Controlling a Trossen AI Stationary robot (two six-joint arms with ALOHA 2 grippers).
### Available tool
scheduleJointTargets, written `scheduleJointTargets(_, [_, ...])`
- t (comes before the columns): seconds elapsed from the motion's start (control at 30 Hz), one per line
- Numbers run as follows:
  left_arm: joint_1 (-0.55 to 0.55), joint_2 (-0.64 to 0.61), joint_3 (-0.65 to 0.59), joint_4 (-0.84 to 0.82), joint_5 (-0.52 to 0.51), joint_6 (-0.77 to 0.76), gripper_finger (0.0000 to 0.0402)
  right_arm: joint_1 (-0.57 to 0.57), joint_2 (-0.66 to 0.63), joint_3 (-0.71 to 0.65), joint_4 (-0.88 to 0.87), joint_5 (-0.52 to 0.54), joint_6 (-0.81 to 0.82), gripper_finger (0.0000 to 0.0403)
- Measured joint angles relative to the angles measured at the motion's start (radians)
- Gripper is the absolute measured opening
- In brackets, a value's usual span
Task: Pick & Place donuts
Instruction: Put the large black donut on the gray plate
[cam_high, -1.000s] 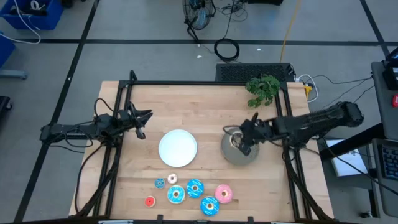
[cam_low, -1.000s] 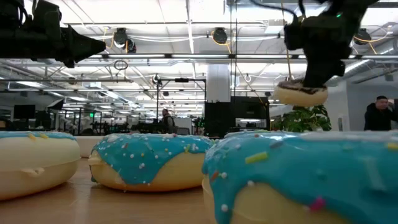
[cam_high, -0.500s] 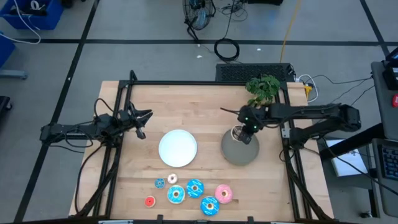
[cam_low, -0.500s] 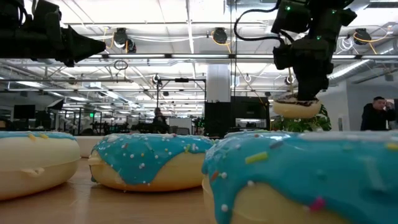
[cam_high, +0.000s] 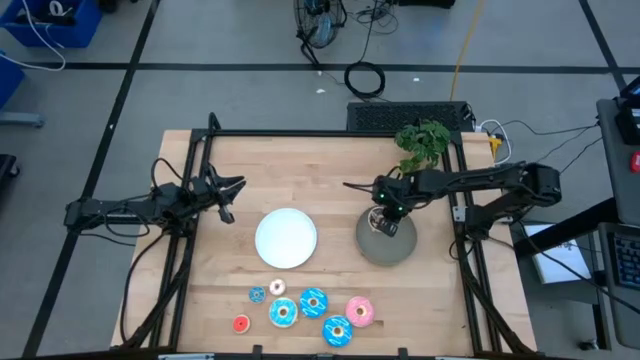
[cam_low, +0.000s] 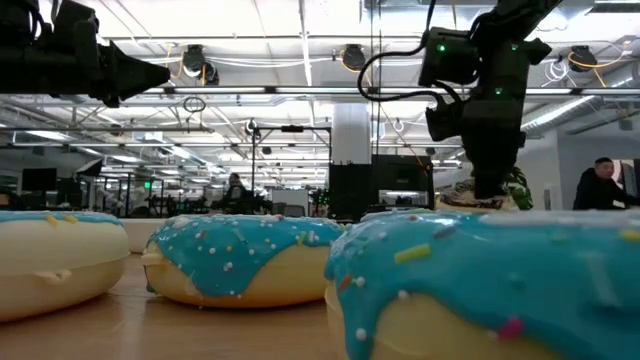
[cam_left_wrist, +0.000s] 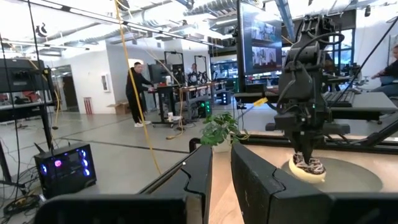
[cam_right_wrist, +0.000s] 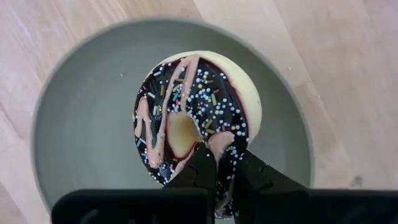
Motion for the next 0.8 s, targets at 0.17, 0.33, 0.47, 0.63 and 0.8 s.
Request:
scheduleJointTargets(0.17, [0.0, 0.0, 0.0, -0.002, 0.0, 0.0, 0.0067, 0.0, 0.033, -0.001, -0.001, -0.033, -0.018, 0.001])
scheduleJointTargets(0.33, [0.0, 0.0, 0.0, -0.005, 0.0, -0.001, 0.0067, 0.0, 0.07, -0.002, 0.007, -0.048, -0.033, 0.001])
scheduleJointTargets(0.47, [0.0, 0.0, 0.0, -0.006, 0.0, -0.001, 0.0067, 0.0, 0.096, -0.002, 0.008, -0.045, -0.054, 0.0011])
scheduleJointTargets(0.63, [0.0, 0.0, 0.0, -0.008, 0.0, -0.001, 0.0067, 0.0, 0.105, -0.002, 0.01, 0.005, -0.101, 0.0021])
scheduleJointTargets(0.8, [0.0, 0.0, 0.0, -0.008, 0.0, -0.001, 0.0067, 0.0, 0.094, -0.002, 0.017, 0.008, -0.123, 0.0061])
